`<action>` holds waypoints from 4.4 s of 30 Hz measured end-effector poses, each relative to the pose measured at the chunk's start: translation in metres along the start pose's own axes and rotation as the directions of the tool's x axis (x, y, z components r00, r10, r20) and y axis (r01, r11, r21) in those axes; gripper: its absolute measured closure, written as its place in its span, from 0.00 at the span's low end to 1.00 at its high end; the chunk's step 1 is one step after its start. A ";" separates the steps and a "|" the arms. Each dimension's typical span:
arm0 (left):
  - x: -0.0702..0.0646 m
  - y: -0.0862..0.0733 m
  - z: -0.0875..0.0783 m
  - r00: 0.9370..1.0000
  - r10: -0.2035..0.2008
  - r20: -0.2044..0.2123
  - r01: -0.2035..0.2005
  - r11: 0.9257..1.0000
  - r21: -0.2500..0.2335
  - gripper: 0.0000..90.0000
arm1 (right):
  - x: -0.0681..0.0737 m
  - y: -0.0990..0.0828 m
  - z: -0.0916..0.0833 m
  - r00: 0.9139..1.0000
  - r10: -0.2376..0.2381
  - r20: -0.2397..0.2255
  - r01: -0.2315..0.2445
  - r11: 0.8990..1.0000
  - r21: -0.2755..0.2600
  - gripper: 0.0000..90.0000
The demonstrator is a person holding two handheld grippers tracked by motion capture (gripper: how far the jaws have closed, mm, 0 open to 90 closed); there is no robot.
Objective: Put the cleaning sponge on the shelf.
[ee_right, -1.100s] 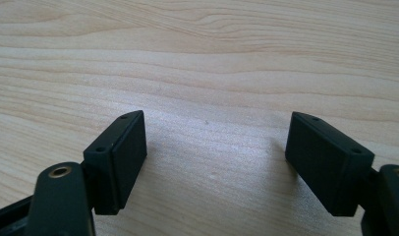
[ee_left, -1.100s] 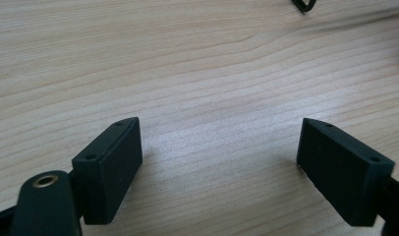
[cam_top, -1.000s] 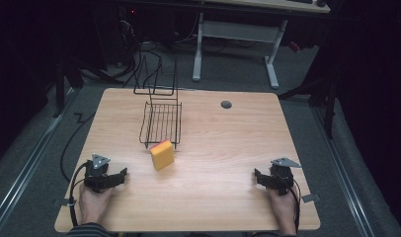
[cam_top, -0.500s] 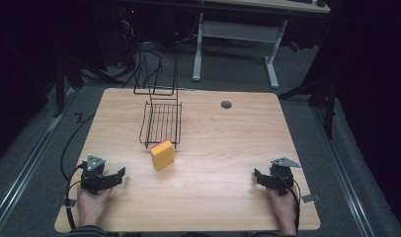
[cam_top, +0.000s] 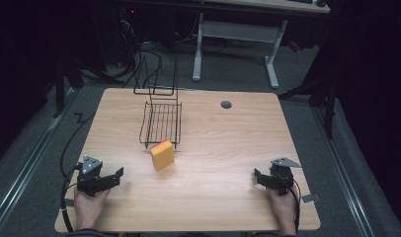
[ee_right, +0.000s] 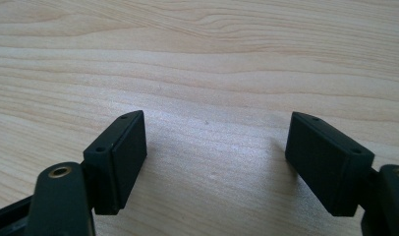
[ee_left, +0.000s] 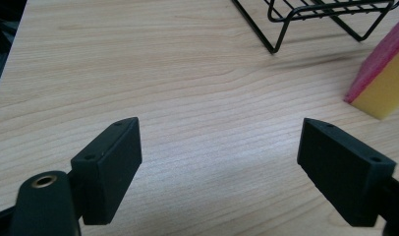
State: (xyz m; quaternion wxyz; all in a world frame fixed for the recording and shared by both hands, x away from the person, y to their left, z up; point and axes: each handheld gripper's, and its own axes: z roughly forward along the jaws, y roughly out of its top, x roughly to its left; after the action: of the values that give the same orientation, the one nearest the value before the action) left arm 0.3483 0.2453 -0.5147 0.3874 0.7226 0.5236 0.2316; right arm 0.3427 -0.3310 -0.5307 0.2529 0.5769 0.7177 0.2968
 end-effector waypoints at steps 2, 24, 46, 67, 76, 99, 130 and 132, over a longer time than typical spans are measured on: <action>-0.001 0.000 -0.002 1.000 0.003 0.003 -0.003 1.000 -0.004 0.19 | 0.000 0.000 0.000 1.000 0.000 0.000 0.000 1.000 0.000 0.26; -0.028 0.012 -0.011 0.995 0.061 0.072 -0.059 0.998 -0.031 0.18 | 0.000 0.000 0.000 1.000 0.000 0.000 0.000 1.000 0.000 0.26; -0.054 0.024 -0.008 0.983 0.125 0.132 -0.122 0.992 -0.030 0.18 | 0.000 0.000 0.000 1.000 -0.001 0.000 0.001 1.000 0.000 0.26; -0.078 0.041 0.005 0.967 0.174 0.186 -0.172 0.985 -0.026 0.18 | 0.000 0.000 0.000 1.000 -0.002 -0.001 0.002 1.000 0.000 0.26; -0.088 0.052 0.014 0.959 0.200 0.202 -0.199 0.980 -0.023 0.18 | 0.000 0.000 0.000 1.000 -0.002 -0.001 0.002 1.000 0.000 0.26; -0.101 0.070 0.040 0.945 0.233 0.231 -0.241 0.970 0.007 0.18 | 0.000 0.000 0.000 1.000 -0.001 -0.001 0.001 1.000 0.000 0.26; -0.099 0.068 0.073 0.924 0.249 0.289 -0.265 0.964 0.016 0.44 | 0.000 0.000 0.000 1.000 -0.001 -0.001 0.001 1.000 0.000 0.26; -0.099 0.068 0.074 0.923 0.249 0.294 -0.266 0.964 0.017 0.45 | 0.000 0.000 0.000 1.000 -0.002 -0.001 0.002 1.000 0.000 0.26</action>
State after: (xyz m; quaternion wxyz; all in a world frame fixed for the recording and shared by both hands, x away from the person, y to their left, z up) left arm 0.4083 0.1193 -0.4974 0.4053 0.8217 0.3683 0.1576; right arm 0.3426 -0.3310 -0.5307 0.2528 0.5762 0.7183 0.2970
